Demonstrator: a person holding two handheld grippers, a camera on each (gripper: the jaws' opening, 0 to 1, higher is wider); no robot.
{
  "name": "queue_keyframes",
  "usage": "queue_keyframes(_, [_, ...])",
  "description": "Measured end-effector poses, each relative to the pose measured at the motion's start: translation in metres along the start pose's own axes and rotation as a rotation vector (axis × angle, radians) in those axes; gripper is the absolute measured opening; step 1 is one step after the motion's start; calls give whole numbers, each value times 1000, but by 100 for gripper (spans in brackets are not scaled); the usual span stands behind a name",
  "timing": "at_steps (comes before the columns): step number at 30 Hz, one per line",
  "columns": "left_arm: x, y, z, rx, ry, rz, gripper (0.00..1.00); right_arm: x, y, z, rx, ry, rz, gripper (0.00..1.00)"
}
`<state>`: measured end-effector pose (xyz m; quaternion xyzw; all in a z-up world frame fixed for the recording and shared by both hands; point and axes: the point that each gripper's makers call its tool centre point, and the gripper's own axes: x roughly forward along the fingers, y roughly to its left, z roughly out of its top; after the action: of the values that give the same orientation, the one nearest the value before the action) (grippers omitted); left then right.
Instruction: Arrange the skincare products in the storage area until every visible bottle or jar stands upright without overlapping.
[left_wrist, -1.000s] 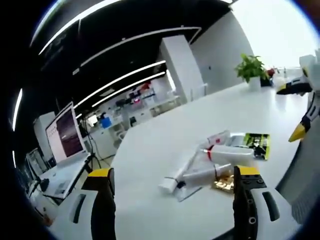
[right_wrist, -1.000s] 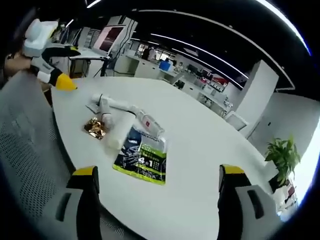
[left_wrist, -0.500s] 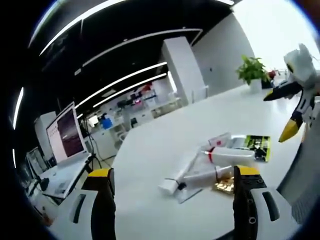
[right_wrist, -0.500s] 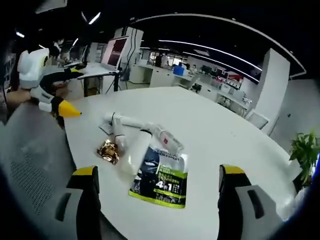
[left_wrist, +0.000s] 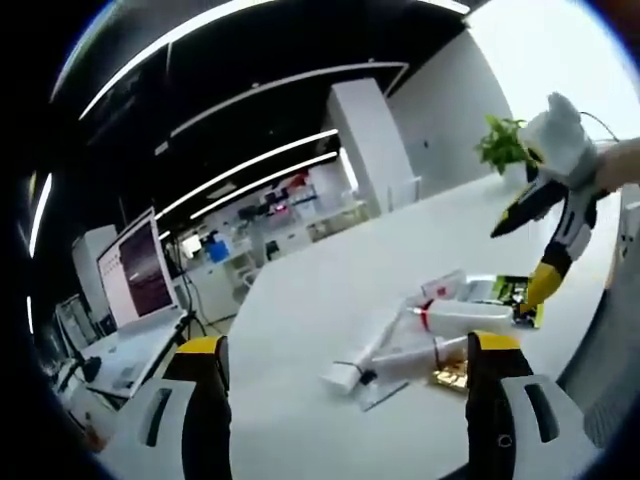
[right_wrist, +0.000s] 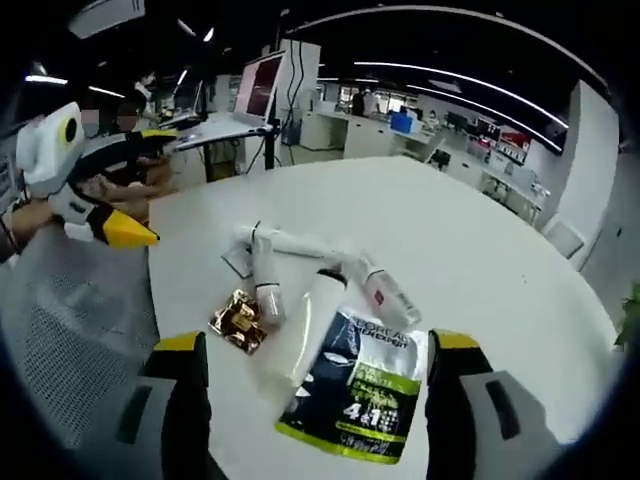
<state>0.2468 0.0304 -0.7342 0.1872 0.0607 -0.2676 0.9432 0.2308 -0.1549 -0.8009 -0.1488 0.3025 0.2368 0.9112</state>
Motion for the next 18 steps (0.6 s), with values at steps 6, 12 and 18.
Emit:
queue_keyframes(6, [0,0,1,-1,-4,-1,97,18,8,-9,-25,80,78,69])
queue_keyframes(12, [-1,0,1,3,-6,-1,97,37,15,-24,-34,173,140,44])
queue_keyframes(18, [-1,-1,0,3,-2,-2,97,51,17,-25,-23,217,166,39])
